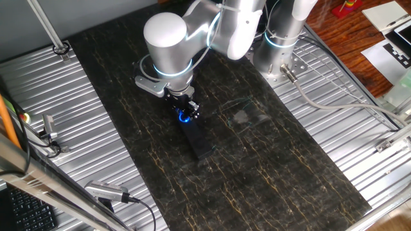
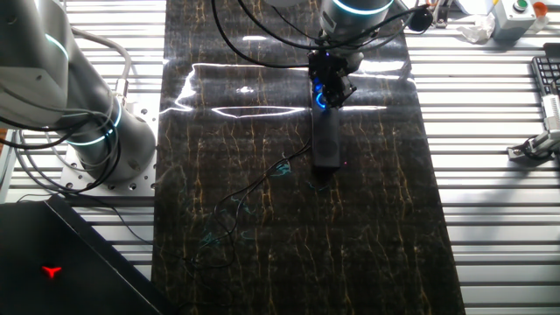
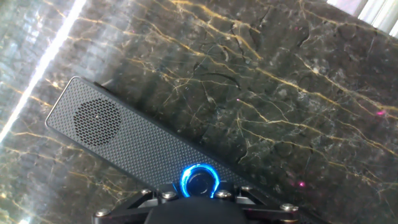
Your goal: Turn the knob to increase the volume of the speaker
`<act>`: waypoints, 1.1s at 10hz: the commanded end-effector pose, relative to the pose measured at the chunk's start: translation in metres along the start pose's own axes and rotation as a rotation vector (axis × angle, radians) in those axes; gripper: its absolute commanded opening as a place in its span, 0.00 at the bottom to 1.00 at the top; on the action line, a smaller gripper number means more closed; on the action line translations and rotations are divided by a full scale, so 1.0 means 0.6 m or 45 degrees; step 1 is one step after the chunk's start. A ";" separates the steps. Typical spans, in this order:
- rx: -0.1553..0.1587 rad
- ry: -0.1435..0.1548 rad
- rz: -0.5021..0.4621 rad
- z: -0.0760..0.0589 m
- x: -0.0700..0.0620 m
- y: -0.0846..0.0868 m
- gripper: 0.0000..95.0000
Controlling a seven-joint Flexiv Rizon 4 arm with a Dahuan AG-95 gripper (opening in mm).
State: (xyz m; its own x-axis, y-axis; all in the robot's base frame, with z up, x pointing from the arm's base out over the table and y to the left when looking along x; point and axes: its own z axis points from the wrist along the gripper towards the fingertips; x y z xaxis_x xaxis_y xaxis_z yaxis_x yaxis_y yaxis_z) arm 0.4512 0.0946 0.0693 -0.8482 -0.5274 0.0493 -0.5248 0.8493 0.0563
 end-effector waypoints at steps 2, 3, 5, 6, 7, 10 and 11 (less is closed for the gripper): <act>-0.003 0.003 0.001 -0.002 0.001 0.000 0.40; -0.002 0.003 -0.001 -0.002 0.000 0.000 0.40; -0.002 0.002 -0.013 -0.001 0.000 0.000 0.40; -0.003 0.002 -0.018 -0.001 0.000 0.000 0.40; -0.007 -0.001 -0.041 -0.001 0.000 0.000 0.40; -0.019 -0.014 -0.160 -0.001 0.000 0.000 0.40; -0.020 -0.015 -0.194 -0.001 0.000 0.000 0.40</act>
State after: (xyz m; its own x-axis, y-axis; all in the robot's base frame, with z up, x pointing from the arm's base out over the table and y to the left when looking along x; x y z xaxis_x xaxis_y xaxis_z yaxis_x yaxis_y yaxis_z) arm 0.4513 0.0938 0.0702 -0.7766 -0.6293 0.0312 -0.6260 0.7762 0.0751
